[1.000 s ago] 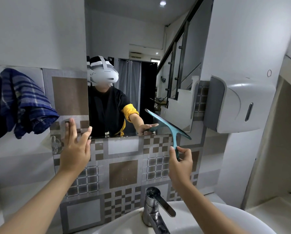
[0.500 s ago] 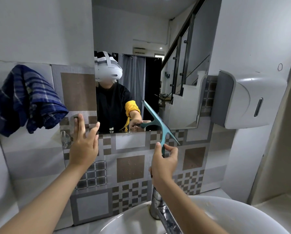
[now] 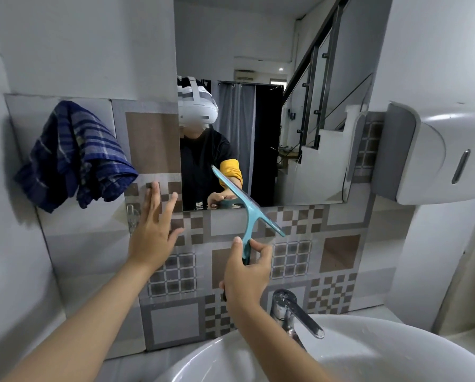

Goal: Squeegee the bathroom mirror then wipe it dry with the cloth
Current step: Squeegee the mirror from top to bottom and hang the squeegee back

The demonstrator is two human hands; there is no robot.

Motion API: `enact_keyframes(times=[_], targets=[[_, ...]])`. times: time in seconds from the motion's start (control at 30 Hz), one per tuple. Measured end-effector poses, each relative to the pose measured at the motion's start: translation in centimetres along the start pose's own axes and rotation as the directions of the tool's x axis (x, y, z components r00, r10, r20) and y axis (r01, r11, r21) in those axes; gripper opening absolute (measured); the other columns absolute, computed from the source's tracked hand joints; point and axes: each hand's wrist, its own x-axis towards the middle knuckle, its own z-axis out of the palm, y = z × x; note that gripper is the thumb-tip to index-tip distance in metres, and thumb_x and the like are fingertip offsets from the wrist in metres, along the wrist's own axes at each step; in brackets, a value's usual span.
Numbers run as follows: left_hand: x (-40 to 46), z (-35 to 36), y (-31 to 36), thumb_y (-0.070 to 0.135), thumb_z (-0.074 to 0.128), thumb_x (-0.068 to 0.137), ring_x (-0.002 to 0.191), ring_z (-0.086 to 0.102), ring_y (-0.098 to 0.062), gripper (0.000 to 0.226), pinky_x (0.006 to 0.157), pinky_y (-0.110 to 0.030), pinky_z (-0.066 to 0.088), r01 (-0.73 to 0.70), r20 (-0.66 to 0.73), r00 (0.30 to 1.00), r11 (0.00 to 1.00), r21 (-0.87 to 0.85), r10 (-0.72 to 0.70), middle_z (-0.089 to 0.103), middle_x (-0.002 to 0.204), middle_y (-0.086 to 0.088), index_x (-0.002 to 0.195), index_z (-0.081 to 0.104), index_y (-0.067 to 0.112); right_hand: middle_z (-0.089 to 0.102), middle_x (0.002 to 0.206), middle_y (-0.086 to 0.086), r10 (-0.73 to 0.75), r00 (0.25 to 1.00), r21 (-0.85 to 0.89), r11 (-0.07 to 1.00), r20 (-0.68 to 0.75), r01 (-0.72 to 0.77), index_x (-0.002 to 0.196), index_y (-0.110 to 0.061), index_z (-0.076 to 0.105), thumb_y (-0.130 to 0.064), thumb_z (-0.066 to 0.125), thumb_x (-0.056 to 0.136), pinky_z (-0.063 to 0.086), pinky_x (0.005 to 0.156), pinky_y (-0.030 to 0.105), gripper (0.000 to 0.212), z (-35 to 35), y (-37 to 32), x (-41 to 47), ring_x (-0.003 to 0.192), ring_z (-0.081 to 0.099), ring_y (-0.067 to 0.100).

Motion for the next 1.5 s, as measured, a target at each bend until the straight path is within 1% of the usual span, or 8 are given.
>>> enact_keyframes(times=[0.17, 0.3, 0.4, 0.67, 1.0, 1.2, 1.33, 1.5], targets=[[-1.0, 0.3, -0.4, 0.023, 0.077, 0.072, 0.143, 0.001, -0.03, 0.095, 0.104, -0.039, 0.026, 0.046, 0.038, 0.998, 0.998, 0.051, -0.048, -0.001, 0.156, -0.016, 0.144, 0.019, 0.001, 0.059, 0.076, 0.005, -0.031, 0.998, -0.018, 0.999, 0.058, 0.032, 0.085, -0.024, 0.049, -0.026, 0.063, 0.089, 0.055, 0.06, 0.043, 0.015, 0.6, 1.1, -1.5, 0.062, 0.054, 0.016], [-1.3, 0.1, -0.8, 0.023, 0.079, 0.07, 0.144, 0.002, -0.03, 0.101, 0.098, -0.039, 0.04, 0.02, 0.055, 0.998, 0.998, 0.059, -0.023, -0.003, 0.156, -0.014, 0.145, 0.015, 0.004, 0.054, 0.068, 0.001, -0.076, 0.993, -0.061, 0.995, 0.094, 0.082, 0.089, -0.02, 0.049, -0.023, 0.064, 0.089, 0.047, 0.049, 0.022, 0.015, 0.1, 1.8, -1.4, 0.052, 0.048, 0.007], [-1.4, -0.1, -0.8, 0.024, 0.079, 0.07, 0.144, 0.002, -0.029, 0.102, 0.09, -0.04, 0.049, 0.024, 0.058, 0.998, 0.998, 0.05, -0.027, -0.001, 0.157, -0.013, 0.146, 0.014, 0.005, 0.055, 0.065, 0.003, -0.113, 0.987, -0.126, 0.984, 0.117, 0.128, 0.087, -0.027, 0.048, -0.026, 0.065, 0.088, 0.048, 0.05, 0.031, 0.017, -0.5, 2.4, -1.0, 0.054, 0.051, 0.014], [-1.5, -0.3, -0.7, 0.023, 0.078, 0.07, 0.144, 0.005, -0.03, 0.099, 0.089, -0.041, 0.049, 0.007, 0.053, 0.999, 0.999, 0.046, -0.009, 0.002, 0.156, -0.014, 0.146, 0.016, 0.006, 0.056, 0.061, 0.001, -0.197, 0.962, -0.272, 0.931, 0.19, 0.244, 0.087, -0.033, 0.047, -0.029, 0.065, 0.088, 0.049, 0.046, 0.033, 0.019, -2.2, 3.3, -0.7, 0.05, 0.052, 0.013], [-1.4, -0.2, -0.8, 0.02, 0.079, 0.068, 0.143, 0.005, -0.031, 0.098, 0.096, -0.035, 0.035, 0.007, 0.051, 0.999, 0.997, 0.076, -0.011, 0.004, 0.156, -0.016, 0.144, 0.021, 0.003, 0.051, 0.056, -0.008, -0.235, 0.929, -0.361, 0.872, 0.286, 0.332, 0.087, -0.034, 0.049, -0.027, 0.066, 0.088, 0.039, 0.042, 0.022, 0.018, -3.3, 4.0, -0.6, 0.046, 0.043, 0.007], [-1.4, -0.5, -0.5, 0.013, 0.078, 0.07, 0.143, 0.002, -0.03, 0.096, 0.095, -0.035, 0.039, 0.025, 0.057, 0.998, 0.998, 0.05, -0.028, 0.001, 0.156, -0.014, 0.145, 0.018, 0.004, 0.048, 0.052, -0.006, -0.223, 0.922, -0.359, 0.871, 0.318, 0.335, 0.092, -0.025, 0.053, -0.026, 0.067, 0.087, 0.035, 0.04, 0.019, 0.015, -4.8, 2.9, -0.2, 0.041, 0.041, 0.007], [-1.4, -1.7, -0.2, 0.01, 0.071, 0.078, 0.144, -0.001, -0.021, 0.093, 0.095, -0.028, 0.042, 0.042, 0.095, 0.995, 0.997, -0.068, -0.035, -0.005, 0.157, -0.003, 0.148, 0.01, 0.008, 0.051, 0.052, -0.001, -0.148, 0.916, -0.33, 0.902, 0.372, 0.279, 0.092, -0.027, 0.054, -0.025, 0.068, 0.086, 0.034, 0.039, 0.018, 0.016, -6.9, 0.7, -0.3, 0.04, 0.039, 0.005], [-2.4, -5.1, 2.1, 0.001, 0.061, 0.082, 0.137, 0.033, -0.015, 0.066, 0.11, -0.023, 0.031, 0.016, -0.015, 1.0, 0.945, -0.327, -0.022, 0.038, 0.147, -0.006, 0.141, 0.033, 0.011, 0.059, 0.059, 0.002, 0.019, 0.859, -0.42, 0.877, 0.512, 0.232, 0.096, -0.024, 0.056, -0.022, 0.07, 0.085, 0.038, 0.041, 0.013, 0.018, -9.9, -3.5, -0.6, 0.038, 0.044, 0.002]])
